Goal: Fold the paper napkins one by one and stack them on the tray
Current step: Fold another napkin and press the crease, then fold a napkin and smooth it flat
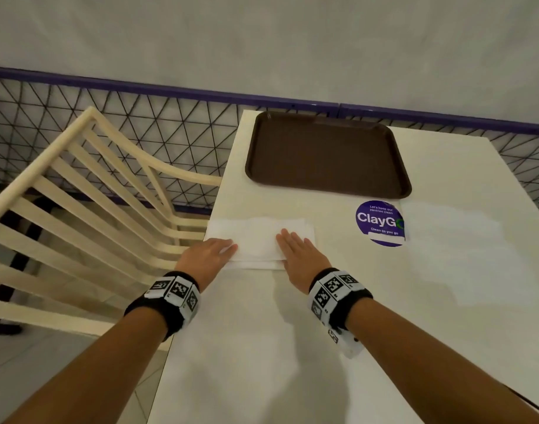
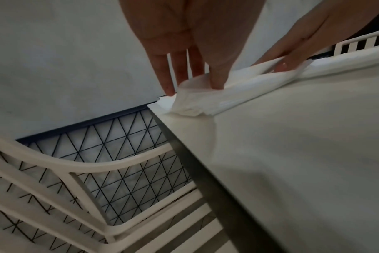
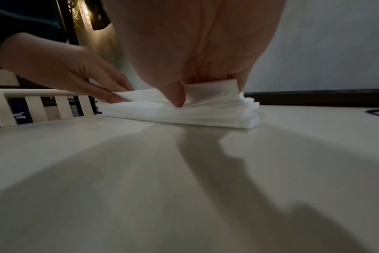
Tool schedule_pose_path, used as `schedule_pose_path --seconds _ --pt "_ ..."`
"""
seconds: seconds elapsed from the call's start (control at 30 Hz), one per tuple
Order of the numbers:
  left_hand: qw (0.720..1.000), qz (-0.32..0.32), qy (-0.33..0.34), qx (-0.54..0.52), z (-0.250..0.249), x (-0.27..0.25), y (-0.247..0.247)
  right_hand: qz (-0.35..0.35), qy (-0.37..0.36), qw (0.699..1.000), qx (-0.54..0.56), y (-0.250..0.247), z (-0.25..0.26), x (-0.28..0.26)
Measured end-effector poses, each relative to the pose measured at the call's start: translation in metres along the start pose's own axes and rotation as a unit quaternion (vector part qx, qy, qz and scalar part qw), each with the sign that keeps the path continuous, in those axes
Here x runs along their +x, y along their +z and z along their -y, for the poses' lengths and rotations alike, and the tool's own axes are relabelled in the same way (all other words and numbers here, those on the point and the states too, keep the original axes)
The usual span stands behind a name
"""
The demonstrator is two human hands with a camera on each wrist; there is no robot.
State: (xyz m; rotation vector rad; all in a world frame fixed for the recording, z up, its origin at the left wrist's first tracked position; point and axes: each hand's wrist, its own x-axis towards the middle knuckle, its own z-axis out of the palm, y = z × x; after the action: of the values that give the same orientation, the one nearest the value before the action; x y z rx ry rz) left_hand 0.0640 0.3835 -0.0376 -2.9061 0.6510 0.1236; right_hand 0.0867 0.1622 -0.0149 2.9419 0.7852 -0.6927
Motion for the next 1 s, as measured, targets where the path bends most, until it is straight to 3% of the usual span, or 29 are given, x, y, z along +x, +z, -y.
schedule_pose_path --seconds 0.17,0.3,0.43,0.57,0.73,0.87,1.0 --pt "0.998 -0.005 -0.042 -0.036 -0.001 -0.007 -0.005 -0.022 -0.027 0.999 0.007 0.008 0.004 -0.005" --pt "0.992 0.086 -0.064 -0.071 -0.007 -0.013 -0.014 0.023 -0.020 0.999 0.024 0.013 0.003 -0.010" --pt "0.992 0.044 -0.089 -0.081 -0.018 -0.005 -0.027 -0.011 0.059 0.994 0.091 0.016 -0.031 -0.030" --pt "0.989 -0.039 -0.026 -0.144 -0.049 0.015 -0.045 -0.047 0.214 0.971 0.092 0.026 -0.102 -0.074" --pt "0.984 -0.071 0.089 -0.137 -0.104 0.043 -0.063 -0.077 0.397 0.897 0.181 0.043 -0.189 -0.134" --pt "0.978 -0.035 0.148 -0.143 -0.143 0.060 -0.066 -0.023 0.397 0.894 0.208 0.052 -0.222 -0.162" --pt "0.973 -0.016 0.136 -0.186 -0.171 0.074 -0.065 -0.059 0.369 0.904 0.208 0.059 -0.238 -0.173"
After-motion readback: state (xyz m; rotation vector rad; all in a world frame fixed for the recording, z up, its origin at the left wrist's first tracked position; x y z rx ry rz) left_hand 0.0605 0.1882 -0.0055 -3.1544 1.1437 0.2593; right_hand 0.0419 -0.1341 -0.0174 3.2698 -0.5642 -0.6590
